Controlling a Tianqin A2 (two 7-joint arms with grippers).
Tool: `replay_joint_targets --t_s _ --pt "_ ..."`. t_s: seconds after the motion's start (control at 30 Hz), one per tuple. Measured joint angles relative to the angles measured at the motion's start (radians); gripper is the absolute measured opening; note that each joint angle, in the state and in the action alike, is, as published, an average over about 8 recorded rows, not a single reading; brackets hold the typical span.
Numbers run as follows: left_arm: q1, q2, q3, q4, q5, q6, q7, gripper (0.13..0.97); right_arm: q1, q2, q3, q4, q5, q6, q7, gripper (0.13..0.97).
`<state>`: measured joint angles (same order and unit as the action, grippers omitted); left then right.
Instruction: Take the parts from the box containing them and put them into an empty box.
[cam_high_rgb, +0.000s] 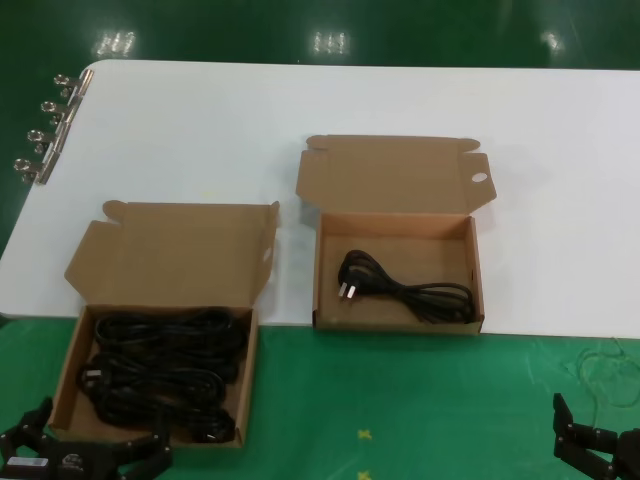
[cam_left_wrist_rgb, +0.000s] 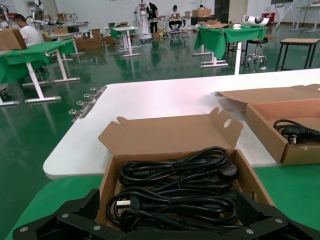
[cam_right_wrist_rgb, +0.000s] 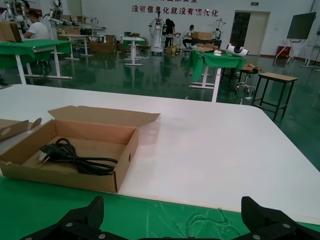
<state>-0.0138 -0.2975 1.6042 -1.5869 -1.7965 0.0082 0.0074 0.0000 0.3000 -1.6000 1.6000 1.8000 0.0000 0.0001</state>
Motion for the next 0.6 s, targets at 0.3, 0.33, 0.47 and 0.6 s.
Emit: replay_joint_targets --t_s 0.3,0.33,0.47,0.6 --pt "0.009 -0.002 -0.003 -0.009 -0.002 -0.006 -0.005 0.966 0.000 0.000 0.000 0.000 0.000 0.000 0.000 0.966" --pt "0.010 -0.002 -0.003 -0.009 -0.002 -0.006 -0.005 0.966 0.000 0.000 0.000 0.000 0.000 0.000 0.000 0.966" --pt "0.011 -0.002 -0.003 -0.010 -0.003 -0.006 -0.006 0.966 0.000 0.000 0.000 0.000 0.000 0.000 0.000 0.966" --pt "0.011 -0.002 -0.003 -0.010 -0.003 -0.006 -0.006 0.966 0.000 0.000 0.000 0.000 0.000 0.000 0.000 0.966"
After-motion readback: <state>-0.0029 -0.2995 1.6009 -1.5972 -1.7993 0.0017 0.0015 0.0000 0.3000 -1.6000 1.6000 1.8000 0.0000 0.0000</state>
